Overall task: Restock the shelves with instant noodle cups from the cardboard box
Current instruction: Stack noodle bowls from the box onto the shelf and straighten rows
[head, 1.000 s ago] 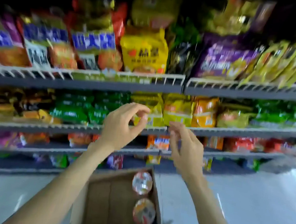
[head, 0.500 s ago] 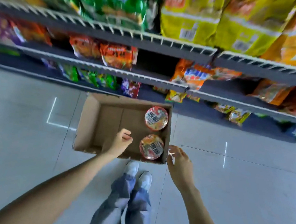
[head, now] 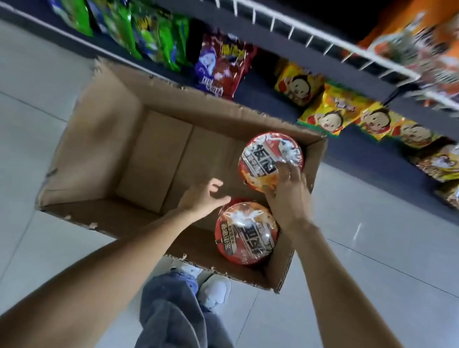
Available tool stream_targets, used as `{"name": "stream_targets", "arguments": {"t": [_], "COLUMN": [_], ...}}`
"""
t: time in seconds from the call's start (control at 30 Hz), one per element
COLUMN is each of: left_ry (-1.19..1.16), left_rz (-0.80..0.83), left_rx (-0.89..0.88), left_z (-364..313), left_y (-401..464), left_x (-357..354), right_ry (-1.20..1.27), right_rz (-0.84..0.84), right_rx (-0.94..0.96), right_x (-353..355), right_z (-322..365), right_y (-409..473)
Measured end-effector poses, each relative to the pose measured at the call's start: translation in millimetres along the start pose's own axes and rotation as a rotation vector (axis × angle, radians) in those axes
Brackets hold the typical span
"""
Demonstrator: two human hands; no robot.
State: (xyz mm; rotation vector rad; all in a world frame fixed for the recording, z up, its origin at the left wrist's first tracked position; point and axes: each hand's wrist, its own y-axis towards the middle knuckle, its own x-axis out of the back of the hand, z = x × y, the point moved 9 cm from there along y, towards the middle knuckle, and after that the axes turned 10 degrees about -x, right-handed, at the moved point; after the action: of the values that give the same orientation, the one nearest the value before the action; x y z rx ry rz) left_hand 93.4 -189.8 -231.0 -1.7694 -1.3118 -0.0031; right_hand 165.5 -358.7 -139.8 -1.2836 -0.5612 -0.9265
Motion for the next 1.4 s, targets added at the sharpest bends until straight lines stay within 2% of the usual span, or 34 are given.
{"name": "stream_targets", "arguments": {"t": [0.03,0.17,0.27,0.43,0.57,0.7,0.8,0.87,1.0,1.1,1.27,1.4], "left_ry": [-0.039,-0.140,-0.126,-0.086,0.103,0.109,0.073,0.047,-0.025,-0.083,-0.116,-0.218], "left_rz": [0.021,0.299,0.351,0.266,0.150,0.115,0.055,-0.006,-0.135,-0.171,-0.212,-0.233], "left_rx": [-0.007,-0.001,-0.007,-0.030,0.010,0.072,0.128,0.166,0.193,0.132,0.020,-0.060], "left_z": [3.2,7.7,15.8,23.4,50.3,68.3,74.6,73.5,44.8,3.0,-79.8,-151.6], "left_y": [7.8,19.3,27.1,18.7,3.3,-11.5,-28.1,-43.8,-88.4,-127.5,-200.5,-268.3], "left_x": [-10.0,-72.2,-97.4,-73.9,-26.5,2.5,25.1,43.7,90.1,124.5,183.6,228.3], "right_ry": [-0.040,-0.157,-0.207,-0.143,-0.057,0.068,0.170,0.337,0.718,0.971,1.021,0.993], "right_rz": [0.022,0.111,0.098,0.016,0.017,0.039,-0.062,-0.104,-0.028,0.094,0.233,0.209], "right_rx": [-0.024,-0.156,-0.180,-0.202,-0.127,-0.044,-0.093,-0.162,-0.251,-0.281,-0.200,-0.143], "right_x": [-7.2,-32.9,-39.9,-37.9,-44.7,-43.9,-24.3,-6.0,37.0,77.6,173.9,259.3], "right_z": [-1.4,-16.7,-19.4,-18.8,-11.6,-6.1,-8.3,-12.6,-15.5,-6.9,21.5,44.0], "right_y": [16.3,72.9,97.6,98.7,89.1,79.0,64.0,47.0,-14.9,-78.0,-175.0,-243.3]}}
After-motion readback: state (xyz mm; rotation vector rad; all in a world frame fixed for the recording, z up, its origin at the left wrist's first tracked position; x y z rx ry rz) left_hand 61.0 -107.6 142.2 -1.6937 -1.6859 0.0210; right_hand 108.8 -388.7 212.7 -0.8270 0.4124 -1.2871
